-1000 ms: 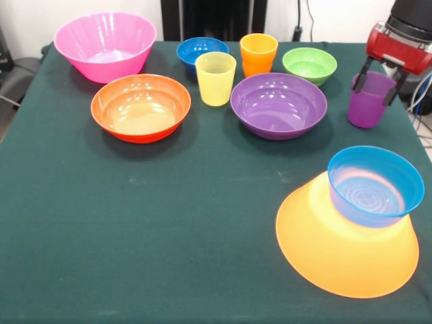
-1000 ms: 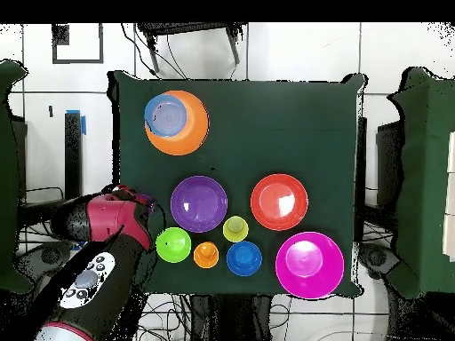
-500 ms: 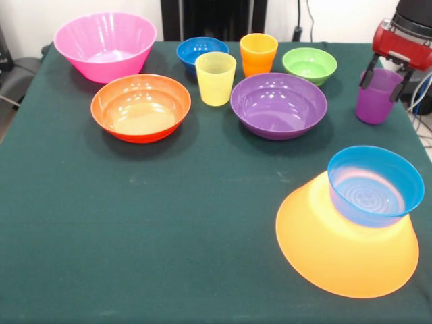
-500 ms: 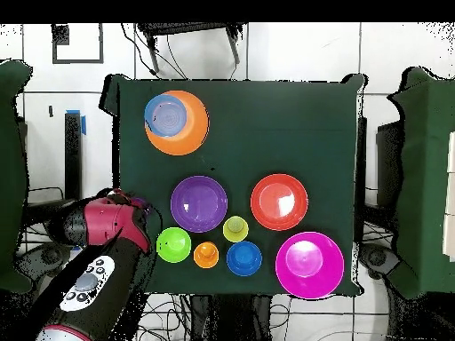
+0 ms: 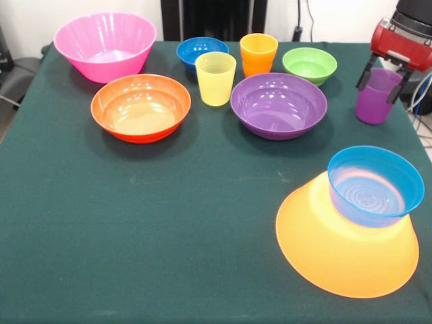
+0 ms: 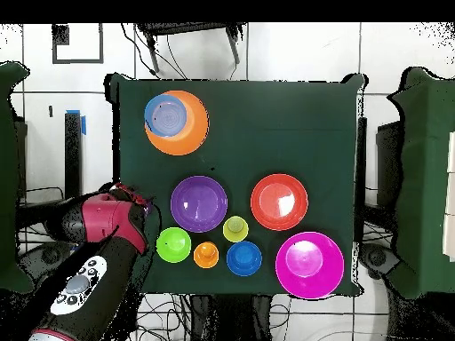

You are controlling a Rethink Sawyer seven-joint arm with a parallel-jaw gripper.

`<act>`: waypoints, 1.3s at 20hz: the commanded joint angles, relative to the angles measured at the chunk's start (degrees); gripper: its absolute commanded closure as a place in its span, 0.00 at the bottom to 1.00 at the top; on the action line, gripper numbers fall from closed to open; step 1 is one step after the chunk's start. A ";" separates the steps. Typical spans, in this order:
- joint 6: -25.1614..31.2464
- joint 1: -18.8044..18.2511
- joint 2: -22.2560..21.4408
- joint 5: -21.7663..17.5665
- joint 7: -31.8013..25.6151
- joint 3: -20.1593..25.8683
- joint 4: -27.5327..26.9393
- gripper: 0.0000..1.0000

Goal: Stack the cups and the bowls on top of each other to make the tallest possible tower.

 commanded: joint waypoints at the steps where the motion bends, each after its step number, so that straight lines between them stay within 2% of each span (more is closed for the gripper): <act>1: 8.83 -1.29 2.38 -4.58 2.92 0.41 -6.47 0.00; 3: 9.94 -1.16 2.05 -4.25 3.28 0.57 -6.60 0.00; 12: 6.67 -0.66 1.57 -0.94 7.05 3.86 -4.48 0.00; 17: 9.89 0.28 1.18 -0.52 8.28 3.32 -4.93 0.00; 22: 7.75 0.13 -0.11 1.75 9.99 6.60 -1.45 0.00; 26: 7.55 0.88 -0.58 2.70 11.38 6.93 -0.37 0.00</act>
